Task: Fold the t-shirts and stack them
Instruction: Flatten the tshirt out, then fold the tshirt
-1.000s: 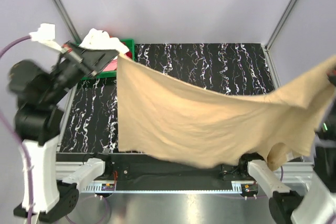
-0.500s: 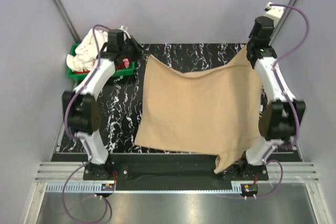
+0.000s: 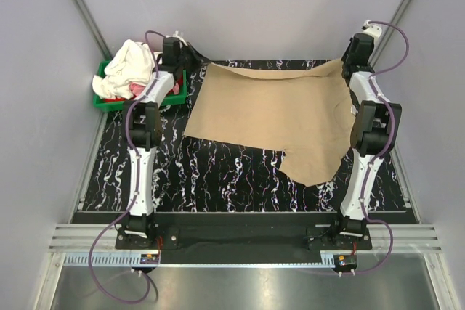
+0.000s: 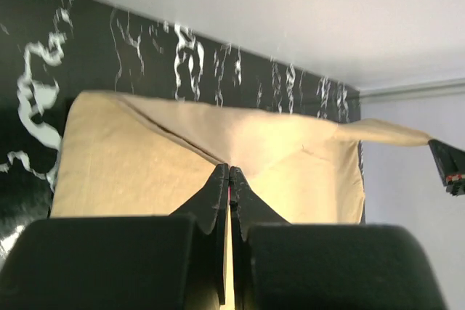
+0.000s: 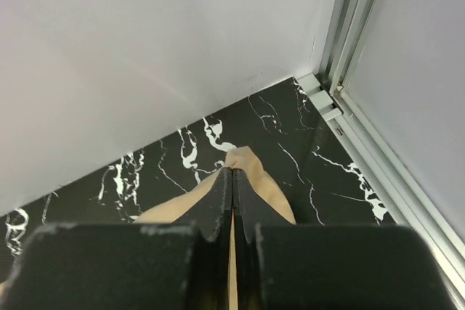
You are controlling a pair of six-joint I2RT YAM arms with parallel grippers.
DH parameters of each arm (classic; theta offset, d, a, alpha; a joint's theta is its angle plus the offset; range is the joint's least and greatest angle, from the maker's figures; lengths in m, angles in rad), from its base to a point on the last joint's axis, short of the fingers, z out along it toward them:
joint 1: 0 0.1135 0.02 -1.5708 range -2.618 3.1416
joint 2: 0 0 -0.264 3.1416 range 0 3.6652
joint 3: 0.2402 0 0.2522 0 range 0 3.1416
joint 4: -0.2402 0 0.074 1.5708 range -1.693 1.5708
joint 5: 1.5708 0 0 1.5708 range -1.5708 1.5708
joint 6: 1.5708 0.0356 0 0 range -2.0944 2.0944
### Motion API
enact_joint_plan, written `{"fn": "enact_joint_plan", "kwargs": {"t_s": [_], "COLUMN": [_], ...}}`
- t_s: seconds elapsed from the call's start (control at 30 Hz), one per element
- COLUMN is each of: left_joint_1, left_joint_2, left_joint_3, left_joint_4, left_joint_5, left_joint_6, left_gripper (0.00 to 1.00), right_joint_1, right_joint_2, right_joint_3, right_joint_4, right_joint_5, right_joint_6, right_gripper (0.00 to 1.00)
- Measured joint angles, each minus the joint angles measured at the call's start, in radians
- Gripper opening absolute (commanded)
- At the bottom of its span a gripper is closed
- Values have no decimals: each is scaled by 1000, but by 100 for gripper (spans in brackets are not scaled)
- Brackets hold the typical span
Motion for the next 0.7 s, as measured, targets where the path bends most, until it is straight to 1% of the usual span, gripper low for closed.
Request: {"fn": "enact_joint_plan", "kwargs": {"t_s": [0.17,0.3,0.53,0.7], "left_joint_1": [19,27,34,51], "left_joint_2": [10,23,29,29], "left_joint_3": [1,13,13,13], "left_joint_4": [88,111,45,-27], "left_joint_5": [0,8,22,26], "left_joint_6": [-25,-29,43,114], "left_gripper": [0,0,0,0], "right_joint_1": [-9,-26,-69,-81], "right_joint_2": [-6,-77,-237,-328], "right_joint_3": [-2,-134,-324,-370], "right_joint_4": [9,-2,-58,-118], "right_joint_5": [-4,-6,-7,-15], "right_joint_6": [76,179,294,331], "right_gripper": [0,0,0,0]}}
